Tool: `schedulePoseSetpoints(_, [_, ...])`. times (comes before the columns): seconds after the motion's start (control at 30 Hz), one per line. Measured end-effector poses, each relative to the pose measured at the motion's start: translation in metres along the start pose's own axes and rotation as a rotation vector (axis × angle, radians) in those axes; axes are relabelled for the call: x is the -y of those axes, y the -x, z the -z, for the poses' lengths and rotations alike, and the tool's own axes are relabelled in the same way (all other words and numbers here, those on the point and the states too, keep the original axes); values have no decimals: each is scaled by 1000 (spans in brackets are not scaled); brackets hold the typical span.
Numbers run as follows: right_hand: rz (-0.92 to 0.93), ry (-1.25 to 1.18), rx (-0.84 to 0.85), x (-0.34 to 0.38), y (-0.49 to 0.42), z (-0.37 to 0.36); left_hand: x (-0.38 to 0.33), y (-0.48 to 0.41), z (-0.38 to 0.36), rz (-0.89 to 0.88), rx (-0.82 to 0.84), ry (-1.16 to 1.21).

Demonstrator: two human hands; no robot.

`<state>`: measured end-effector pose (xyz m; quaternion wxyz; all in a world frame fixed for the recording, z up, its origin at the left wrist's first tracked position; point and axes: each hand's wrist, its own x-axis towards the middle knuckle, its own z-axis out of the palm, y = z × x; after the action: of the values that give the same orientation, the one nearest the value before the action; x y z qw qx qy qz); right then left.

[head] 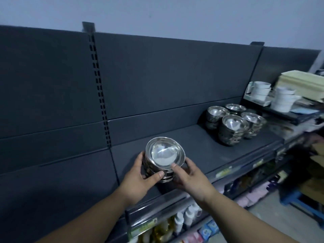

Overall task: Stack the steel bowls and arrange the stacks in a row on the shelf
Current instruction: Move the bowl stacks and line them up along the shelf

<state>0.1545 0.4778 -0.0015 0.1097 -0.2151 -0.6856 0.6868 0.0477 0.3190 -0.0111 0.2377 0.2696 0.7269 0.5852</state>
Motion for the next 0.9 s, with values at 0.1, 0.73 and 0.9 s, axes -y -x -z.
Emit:
schedulePoseSetpoints(0.1, [7, 31, -21, 0, 14, 62, -17, -2, -63, -24, 9, 36])
schedulePoseSetpoints(0.73, [-119, 120, 34, -1, -66, 170, -15, -99, -151, 47, -95, 4])
schedulePoseSetpoints(0.9, [-152, 152, 92, -5, -109, 167, -15, -122, -142, 83, -140, -17])
